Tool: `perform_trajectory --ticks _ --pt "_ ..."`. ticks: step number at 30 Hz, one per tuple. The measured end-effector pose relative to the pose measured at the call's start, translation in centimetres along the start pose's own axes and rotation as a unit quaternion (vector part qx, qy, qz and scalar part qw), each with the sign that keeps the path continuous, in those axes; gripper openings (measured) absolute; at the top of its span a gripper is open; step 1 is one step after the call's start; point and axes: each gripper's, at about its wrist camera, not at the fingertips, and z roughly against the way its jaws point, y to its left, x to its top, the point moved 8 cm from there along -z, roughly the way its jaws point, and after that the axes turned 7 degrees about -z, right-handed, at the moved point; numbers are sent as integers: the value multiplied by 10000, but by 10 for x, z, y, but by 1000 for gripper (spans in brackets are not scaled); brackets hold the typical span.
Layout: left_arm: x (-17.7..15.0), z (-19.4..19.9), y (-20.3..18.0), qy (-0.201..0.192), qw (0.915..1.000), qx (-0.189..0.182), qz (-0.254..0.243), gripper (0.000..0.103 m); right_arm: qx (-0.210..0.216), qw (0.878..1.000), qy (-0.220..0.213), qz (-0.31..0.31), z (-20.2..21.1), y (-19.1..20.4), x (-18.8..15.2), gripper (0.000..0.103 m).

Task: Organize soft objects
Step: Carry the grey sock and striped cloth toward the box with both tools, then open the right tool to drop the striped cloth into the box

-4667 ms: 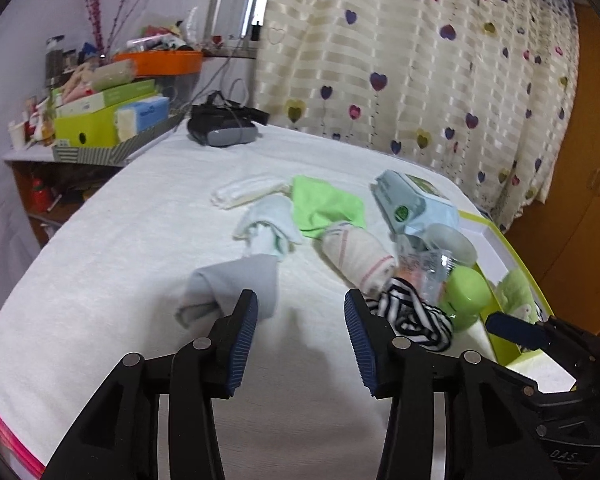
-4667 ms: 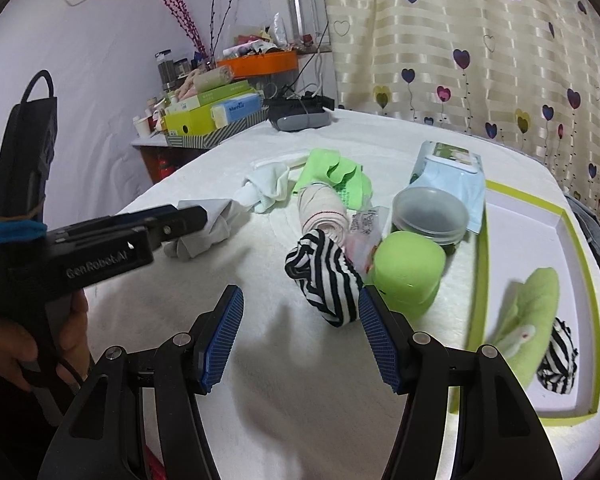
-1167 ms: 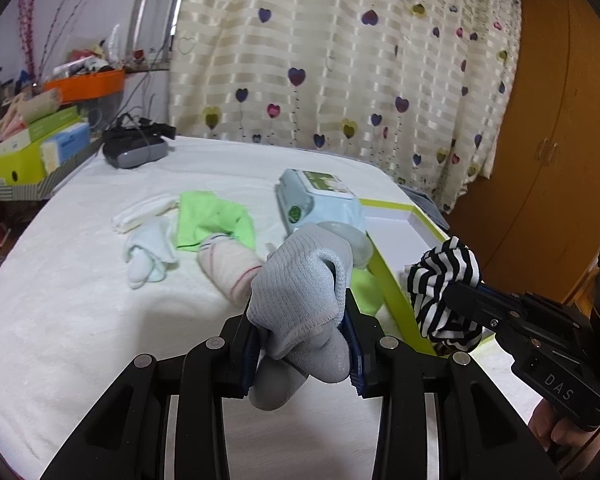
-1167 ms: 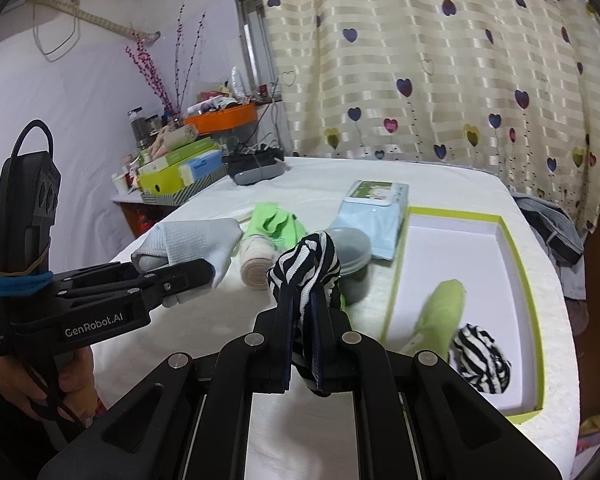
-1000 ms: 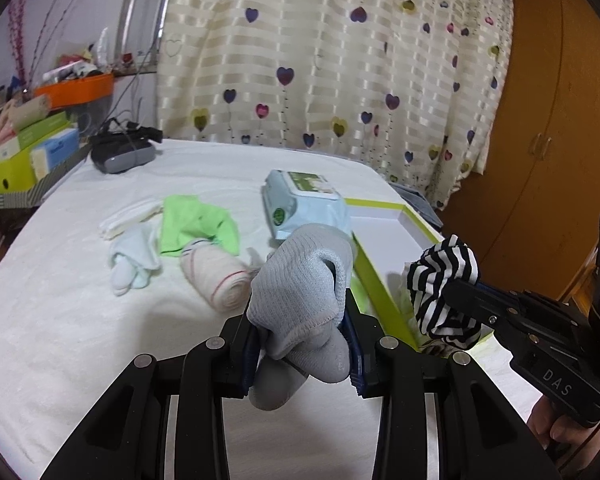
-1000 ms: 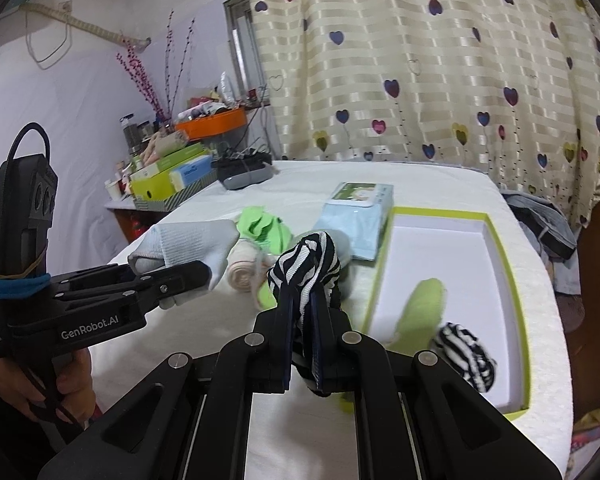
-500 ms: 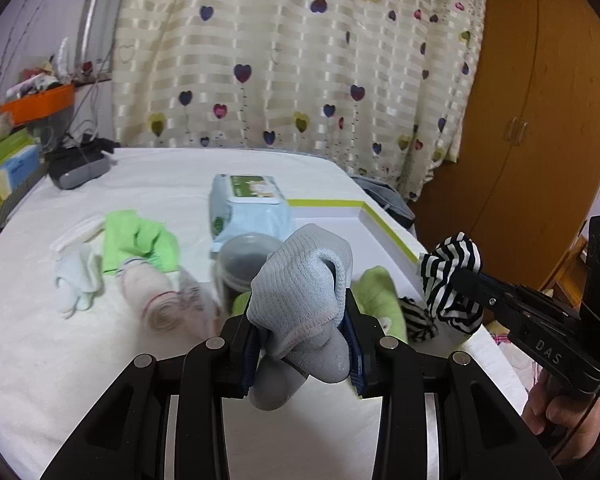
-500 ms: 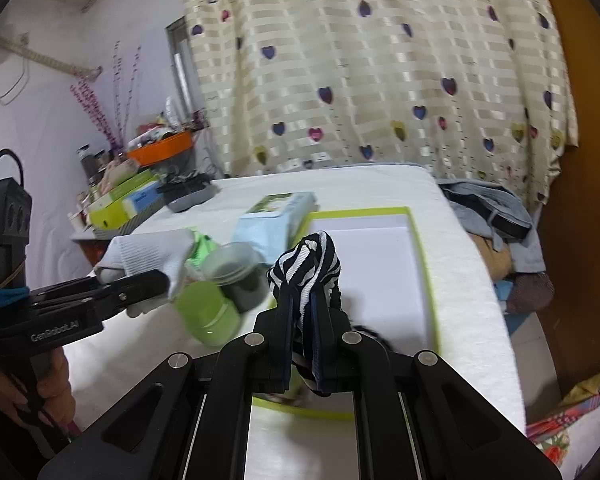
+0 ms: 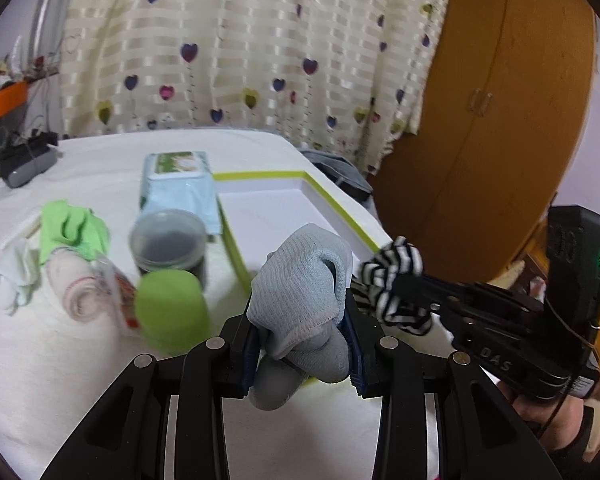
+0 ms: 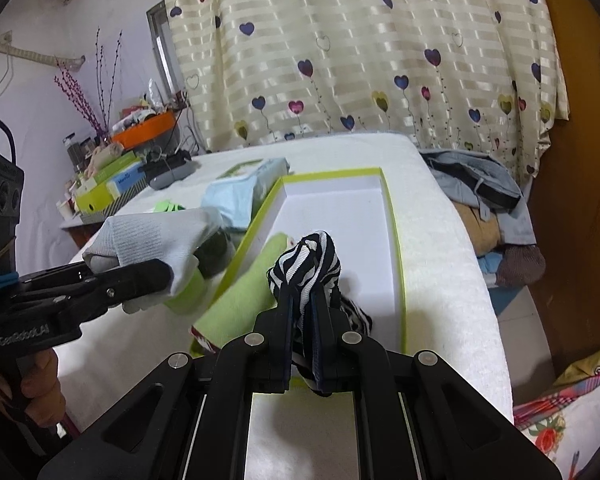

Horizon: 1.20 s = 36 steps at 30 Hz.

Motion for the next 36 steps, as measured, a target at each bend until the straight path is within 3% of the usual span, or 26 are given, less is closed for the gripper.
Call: perform_trajectory --ticks 14,26,31,33,36 --pt "-3 -2 17 46 9997 125 210 34 215 9974 582 359 -41 23 -19 8" --pt "0 -11 27 82 9995 96 288 34 -42 9973 683 278 -85 14 3 8" --pt "3 -15 26 110 9995 73 273 34 -98 9984 548 95 -84 3 18 9" --pt "3 -16 21 106 9997 30 231 34 -163 9988 454 113 -77 0 20 13" --pt "3 -18 11 107 9998 -59 153 34 -155 9994 281 118 -62 -4 22 34"
